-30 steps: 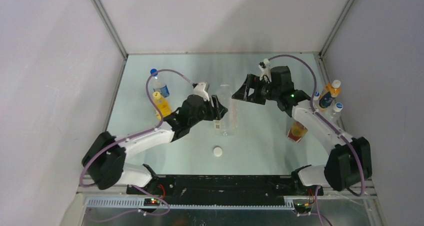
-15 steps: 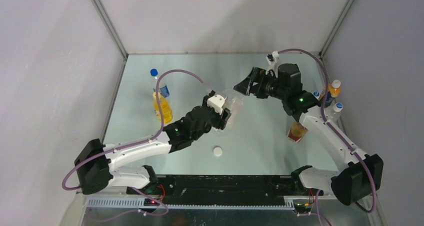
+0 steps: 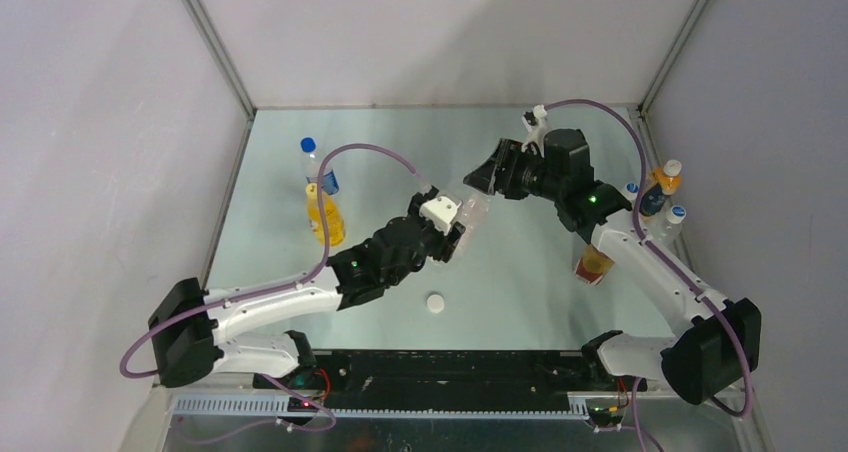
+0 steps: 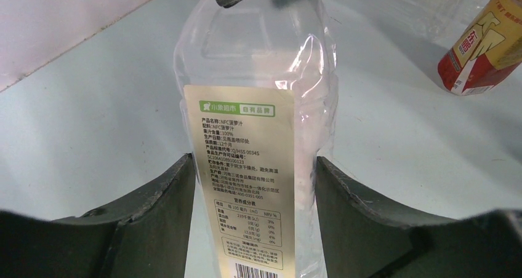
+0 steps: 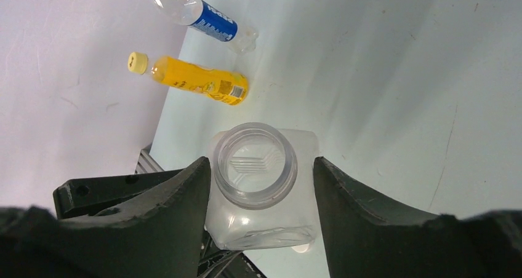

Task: Screw on the bottle caps

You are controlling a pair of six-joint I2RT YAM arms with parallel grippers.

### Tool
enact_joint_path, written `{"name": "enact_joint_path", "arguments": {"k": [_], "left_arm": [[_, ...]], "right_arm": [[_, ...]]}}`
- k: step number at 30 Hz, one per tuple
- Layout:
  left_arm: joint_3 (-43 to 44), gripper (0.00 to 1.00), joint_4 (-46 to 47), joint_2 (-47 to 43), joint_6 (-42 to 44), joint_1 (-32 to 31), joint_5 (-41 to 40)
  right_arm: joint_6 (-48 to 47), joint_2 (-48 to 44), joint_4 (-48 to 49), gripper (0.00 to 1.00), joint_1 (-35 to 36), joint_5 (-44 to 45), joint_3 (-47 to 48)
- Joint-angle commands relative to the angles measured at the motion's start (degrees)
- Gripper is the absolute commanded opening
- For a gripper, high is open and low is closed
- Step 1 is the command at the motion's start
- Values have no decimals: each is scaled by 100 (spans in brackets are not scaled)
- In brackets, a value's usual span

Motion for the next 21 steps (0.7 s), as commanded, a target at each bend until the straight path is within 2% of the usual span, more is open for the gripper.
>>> {"name": "enact_joint_path", "arguments": {"k": [1,6,17,21], "left_arm": [[209,29,431,-228,140,-101,-126],[191,29,484,-245,99,-129,-121],[177,29,552,-239,-38,-147,-11],[177,29,566,-245,-38,-154,8]], "right_arm": [[-70,76,325,57,102,68,214],[-33,62,493,50,112,107,83],[-35,-23,838,56,116,308,-18],[-33,22,869,62,123,293,-21]]}}
